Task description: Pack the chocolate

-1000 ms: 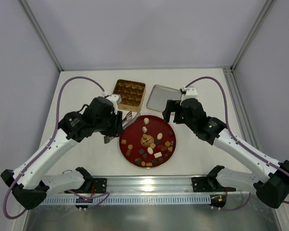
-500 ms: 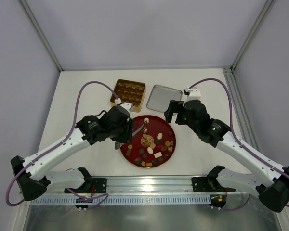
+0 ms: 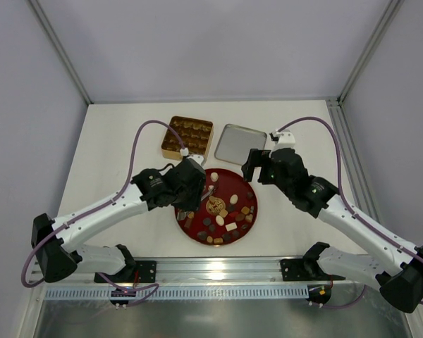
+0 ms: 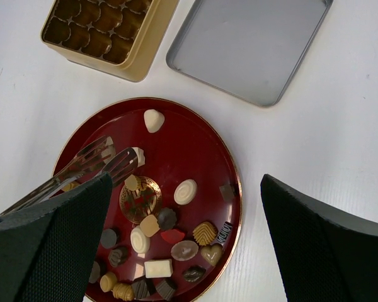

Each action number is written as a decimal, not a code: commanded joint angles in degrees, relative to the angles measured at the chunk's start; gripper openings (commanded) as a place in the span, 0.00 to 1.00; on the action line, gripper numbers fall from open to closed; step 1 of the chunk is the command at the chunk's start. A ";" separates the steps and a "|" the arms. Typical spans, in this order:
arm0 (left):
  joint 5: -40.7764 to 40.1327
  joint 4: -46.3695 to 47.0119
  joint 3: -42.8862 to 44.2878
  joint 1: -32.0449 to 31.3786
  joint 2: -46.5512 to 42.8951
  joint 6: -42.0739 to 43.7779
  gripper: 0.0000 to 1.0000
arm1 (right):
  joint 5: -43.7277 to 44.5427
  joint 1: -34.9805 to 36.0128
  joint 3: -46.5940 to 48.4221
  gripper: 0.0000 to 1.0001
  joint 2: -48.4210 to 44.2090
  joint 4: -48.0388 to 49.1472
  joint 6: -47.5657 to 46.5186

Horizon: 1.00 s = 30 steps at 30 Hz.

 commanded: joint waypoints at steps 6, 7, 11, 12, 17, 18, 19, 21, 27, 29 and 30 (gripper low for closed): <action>-2.07 3.27 -0.14 -0.96 1.76 -1.75 0.42 | 1.80 -0.17 -0.95 1.00 -1.68 0.75 0.09; -1.89 3.35 -0.14 -0.96 2.10 -1.75 0.42 | 1.88 -0.17 -0.95 1.00 -1.77 0.75 0.09; -1.54 3.79 -0.41 -1.05 2.81 -2.01 0.42 | 1.97 -0.17 -1.30 1.00 -1.95 0.83 0.00; -1.45 3.97 -0.49 -1.14 3.07 -2.10 0.42 | 1.97 -0.17 -1.39 1.00 -1.95 0.83 0.00; -1.28 4.50 -0.93 -1.14 3.86 -2.28 0.41 | 2.23 -0.26 -1.74 1.00 -2.03 0.92 -0.09; -1.19 4.76 -0.85 -1.14 3.86 -2.28 0.41 | 2.15 -0.26 -1.74 1.00 -2.03 1.01 0.00; -1.19 4.85 -1.02 -1.14 3.95 -2.19 0.41 | 2.23 -0.26 -1.91 1.00 -2.12 1.10 -0.09; -1.01 5.29 -1.02 -1.14 4.30 -2.19 0.41 | 2.32 -0.26 -2.18 1.00 -2.04 1.01 -0.17; -0.31 6.25 -0.76 -1.14 5.80 -1.75 0.41 | 2.50 -0.61 -2.62 1.00 -2.12 1.36 -0.26; -0.31 6.43 -0.67 -1.14 6.15 -1.66 0.41 | 2.50 -0.70 -2.71 1.00 -1.95 1.36 -0.35; -0.22 6.60 -0.58 -1.14 6.32 -1.58 0.41 | 2.41 -0.70 -2.79 1.00 -1.95 1.36 -0.35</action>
